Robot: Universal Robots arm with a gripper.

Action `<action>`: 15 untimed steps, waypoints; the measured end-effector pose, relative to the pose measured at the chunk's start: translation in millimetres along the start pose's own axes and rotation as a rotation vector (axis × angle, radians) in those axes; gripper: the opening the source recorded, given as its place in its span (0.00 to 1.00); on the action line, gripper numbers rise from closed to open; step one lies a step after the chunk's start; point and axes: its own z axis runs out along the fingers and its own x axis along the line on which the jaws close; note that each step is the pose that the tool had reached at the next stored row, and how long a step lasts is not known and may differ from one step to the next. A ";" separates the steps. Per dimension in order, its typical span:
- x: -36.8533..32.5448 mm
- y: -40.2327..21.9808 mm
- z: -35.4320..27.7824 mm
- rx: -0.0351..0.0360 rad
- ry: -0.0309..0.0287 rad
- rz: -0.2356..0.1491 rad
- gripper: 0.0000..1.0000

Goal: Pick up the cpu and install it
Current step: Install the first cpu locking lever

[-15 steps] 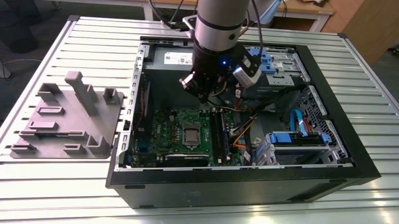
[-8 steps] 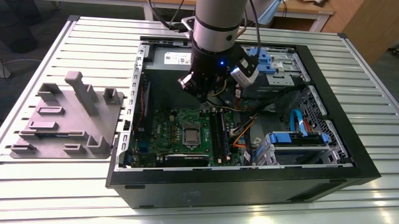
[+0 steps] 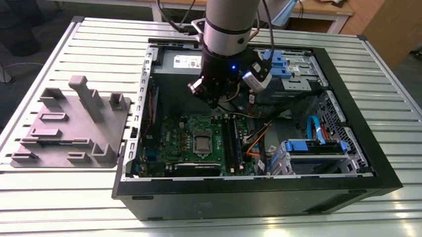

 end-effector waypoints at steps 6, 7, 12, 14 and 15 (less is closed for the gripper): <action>0.3 -0.3 1.9 0.0199 0.0103 0.002 0.10; 0.4 -0.7 1.9 0.0304 0.0158 0.003 0.10; 1.4 -2.8 1.9 0.0935 0.0486 0.009 0.10; 1.5 -2.8 1.8 0.0967 0.0505 0.009 0.10; 1.5 -2.8 1.8 0.0968 0.0506 0.009 0.10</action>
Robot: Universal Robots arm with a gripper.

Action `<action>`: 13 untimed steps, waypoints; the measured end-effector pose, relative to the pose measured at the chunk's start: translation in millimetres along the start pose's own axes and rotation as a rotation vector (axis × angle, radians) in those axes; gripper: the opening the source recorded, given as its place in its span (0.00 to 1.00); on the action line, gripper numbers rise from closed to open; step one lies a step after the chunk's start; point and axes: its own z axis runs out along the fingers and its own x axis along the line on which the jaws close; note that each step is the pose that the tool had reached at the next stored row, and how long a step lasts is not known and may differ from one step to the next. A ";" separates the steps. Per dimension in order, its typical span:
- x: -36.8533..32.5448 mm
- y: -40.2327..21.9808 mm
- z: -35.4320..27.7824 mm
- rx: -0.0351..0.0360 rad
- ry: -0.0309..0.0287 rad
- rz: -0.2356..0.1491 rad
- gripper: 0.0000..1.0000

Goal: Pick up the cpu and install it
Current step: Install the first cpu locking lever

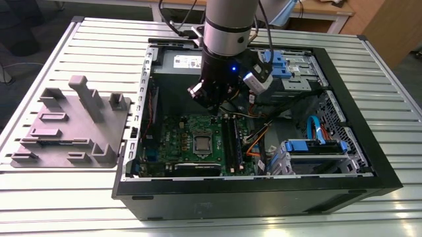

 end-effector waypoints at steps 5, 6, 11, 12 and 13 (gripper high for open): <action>0.9 -1.8 2.3 0.0001 0.0000 0.000 0.10; 1.3 -2.6 3.4 0.0001 0.0000 0.000 0.10; 3.9 -8.0 9.4 0.0003 0.0001 0.000 0.10; 4.6 -9.4 10.6 0.0002 0.0000 0.000 0.10; 5.2 -10.8 11.8 0.0003 0.0000 0.000 0.10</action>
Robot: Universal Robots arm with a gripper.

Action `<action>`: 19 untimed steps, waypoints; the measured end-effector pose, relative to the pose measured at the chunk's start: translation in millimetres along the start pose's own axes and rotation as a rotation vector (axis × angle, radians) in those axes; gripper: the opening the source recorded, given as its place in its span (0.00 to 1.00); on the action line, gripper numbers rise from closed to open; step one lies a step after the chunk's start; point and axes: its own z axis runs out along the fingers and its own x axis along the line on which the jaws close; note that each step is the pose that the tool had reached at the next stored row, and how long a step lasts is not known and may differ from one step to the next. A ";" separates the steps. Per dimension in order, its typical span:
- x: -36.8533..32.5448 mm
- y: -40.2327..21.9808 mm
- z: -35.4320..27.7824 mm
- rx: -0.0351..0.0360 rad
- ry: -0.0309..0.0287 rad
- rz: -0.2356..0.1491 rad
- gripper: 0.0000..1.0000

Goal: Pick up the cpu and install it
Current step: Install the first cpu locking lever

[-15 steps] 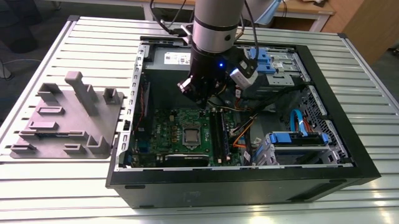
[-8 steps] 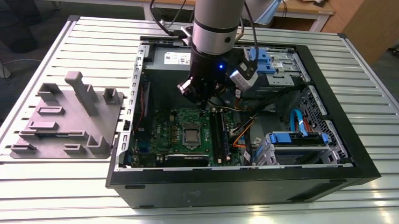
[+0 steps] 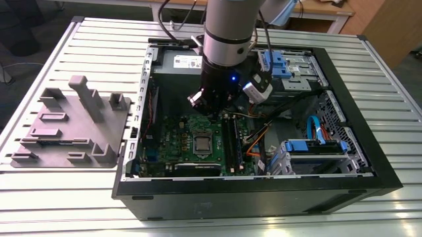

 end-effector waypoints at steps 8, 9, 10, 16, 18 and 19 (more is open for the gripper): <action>7.3 -15.0 12.7 0.0008 -0.0016 0.000 0.10; 8.3 -16.9 14.6 0.0011 -0.0024 0.000 0.10; 9.3 -18.9 16.5 0.0017 -0.0031 0.000 0.10; 15.2 -31.0 28.0 0.0042 -0.0078 0.001 0.10; 15.9 -32.5 30.8 0.0043 -0.0079 0.001 0.10; 15.9 -32.5 31.1 0.0043 -0.0079 0.001 0.10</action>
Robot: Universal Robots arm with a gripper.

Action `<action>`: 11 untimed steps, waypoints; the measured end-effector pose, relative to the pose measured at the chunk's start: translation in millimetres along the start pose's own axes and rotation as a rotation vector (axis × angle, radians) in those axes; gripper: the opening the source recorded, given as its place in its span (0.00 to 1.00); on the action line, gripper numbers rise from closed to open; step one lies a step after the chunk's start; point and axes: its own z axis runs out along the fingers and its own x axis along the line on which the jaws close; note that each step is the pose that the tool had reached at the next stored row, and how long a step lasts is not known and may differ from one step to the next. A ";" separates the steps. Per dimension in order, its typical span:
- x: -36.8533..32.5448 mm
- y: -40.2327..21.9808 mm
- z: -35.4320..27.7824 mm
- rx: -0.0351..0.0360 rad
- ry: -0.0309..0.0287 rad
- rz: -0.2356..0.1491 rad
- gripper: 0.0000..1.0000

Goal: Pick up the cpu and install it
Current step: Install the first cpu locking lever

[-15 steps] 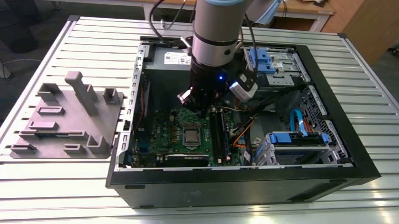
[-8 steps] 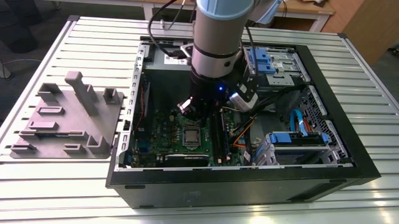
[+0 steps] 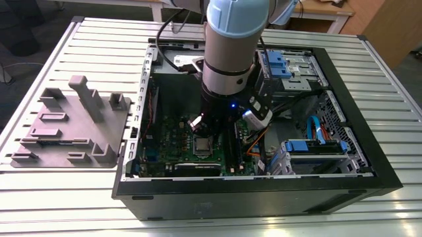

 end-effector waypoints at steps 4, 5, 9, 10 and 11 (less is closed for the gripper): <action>-0.1 0.0 0.2 -0.0001 -0.0001 0.000 0.10; 0.1 -0.6 0.6 -0.0004 -0.0004 0.000 0.10; 2.6 -5.5 3.8 -0.0001 -0.0001 0.000 0.10; 3.1 -6.5 4.7 -0.0001 -0.0001 0.000 0.10; 3.5 -7.1 5.7 0.0000 0.0001 0.000 0.10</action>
